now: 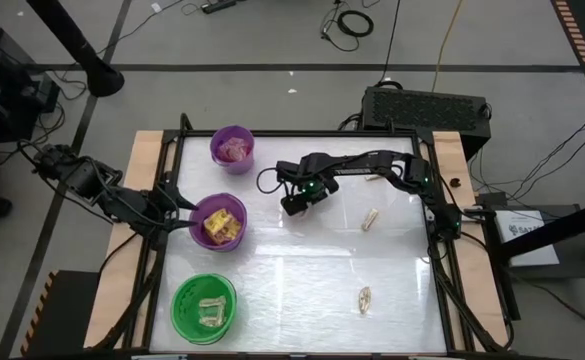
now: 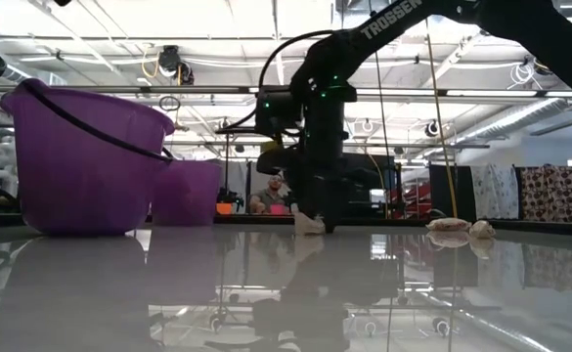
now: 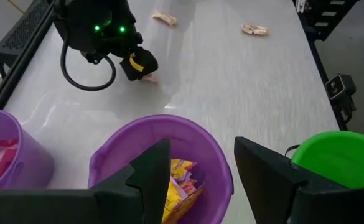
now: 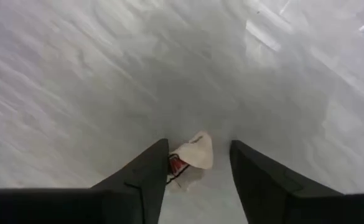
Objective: Sort candy by brand, put in halloween buckets
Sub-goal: Put the white candy into the green bucket
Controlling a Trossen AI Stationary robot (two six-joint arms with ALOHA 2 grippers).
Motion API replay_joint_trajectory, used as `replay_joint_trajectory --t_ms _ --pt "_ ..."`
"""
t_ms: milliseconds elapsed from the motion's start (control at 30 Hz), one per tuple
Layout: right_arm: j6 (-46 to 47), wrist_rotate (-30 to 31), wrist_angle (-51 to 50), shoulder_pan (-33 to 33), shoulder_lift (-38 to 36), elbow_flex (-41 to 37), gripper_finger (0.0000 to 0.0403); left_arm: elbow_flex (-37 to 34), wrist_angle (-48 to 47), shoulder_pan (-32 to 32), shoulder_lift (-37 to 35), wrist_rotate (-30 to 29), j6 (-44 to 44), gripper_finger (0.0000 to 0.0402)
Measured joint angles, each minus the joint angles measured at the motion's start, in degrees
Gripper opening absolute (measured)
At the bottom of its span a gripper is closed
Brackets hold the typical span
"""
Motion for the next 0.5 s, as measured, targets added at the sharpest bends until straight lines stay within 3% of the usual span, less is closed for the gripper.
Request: replay_joint_trajectory --t_ms 300,500 --pt "-0.9 3.1 1.0 0.5 0.1 -0.1 0.0095 0.0 0.0 0.0 0.0 0.0 0.1 0.0185" --pt "-1.0 3.4 1.4 1.0 0.0 0.1 0.0073 0.0 0.0 0.0 0.0 0.0 0.1 0.0185"
